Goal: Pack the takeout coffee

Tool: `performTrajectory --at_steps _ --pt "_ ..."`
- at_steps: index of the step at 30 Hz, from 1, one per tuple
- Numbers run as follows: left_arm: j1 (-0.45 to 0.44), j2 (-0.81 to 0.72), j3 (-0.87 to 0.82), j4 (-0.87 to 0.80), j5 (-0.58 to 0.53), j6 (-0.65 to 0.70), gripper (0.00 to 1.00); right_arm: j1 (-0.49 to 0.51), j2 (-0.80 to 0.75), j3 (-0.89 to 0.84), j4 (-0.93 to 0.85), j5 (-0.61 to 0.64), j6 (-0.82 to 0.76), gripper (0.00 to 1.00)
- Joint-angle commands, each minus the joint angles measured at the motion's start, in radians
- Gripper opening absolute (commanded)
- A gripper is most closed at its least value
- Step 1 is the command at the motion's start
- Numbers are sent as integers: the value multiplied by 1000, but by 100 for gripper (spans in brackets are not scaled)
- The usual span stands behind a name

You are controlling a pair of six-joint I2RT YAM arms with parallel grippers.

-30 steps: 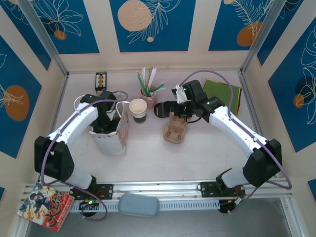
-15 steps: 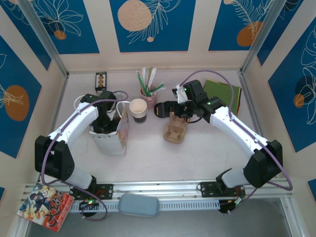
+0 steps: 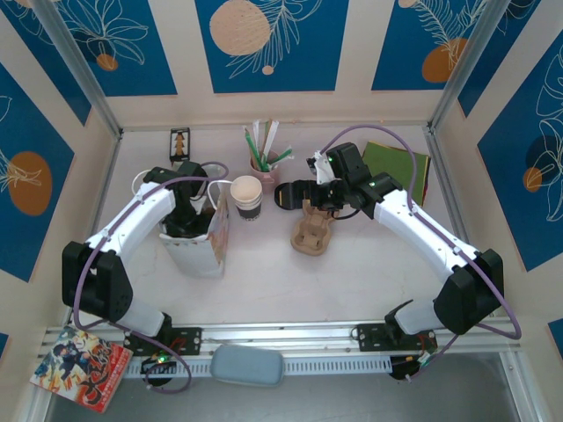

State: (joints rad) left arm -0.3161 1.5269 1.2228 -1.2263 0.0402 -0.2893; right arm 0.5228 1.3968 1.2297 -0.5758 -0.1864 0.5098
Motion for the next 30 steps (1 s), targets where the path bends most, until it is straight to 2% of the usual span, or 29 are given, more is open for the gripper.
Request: performTrajectory --at_steps 1,11,30 --pt "26 126 -103 151 -77 8 57 -3 -23 -7 -12 -6 10 99" --pt "25 169 -115 169 -75 -2 57 -5 -23 -8 -17 -2 9 99" --pt "26 133 -93 138 -80 -5 58 -4 -13 3 -9 -12 3 99"
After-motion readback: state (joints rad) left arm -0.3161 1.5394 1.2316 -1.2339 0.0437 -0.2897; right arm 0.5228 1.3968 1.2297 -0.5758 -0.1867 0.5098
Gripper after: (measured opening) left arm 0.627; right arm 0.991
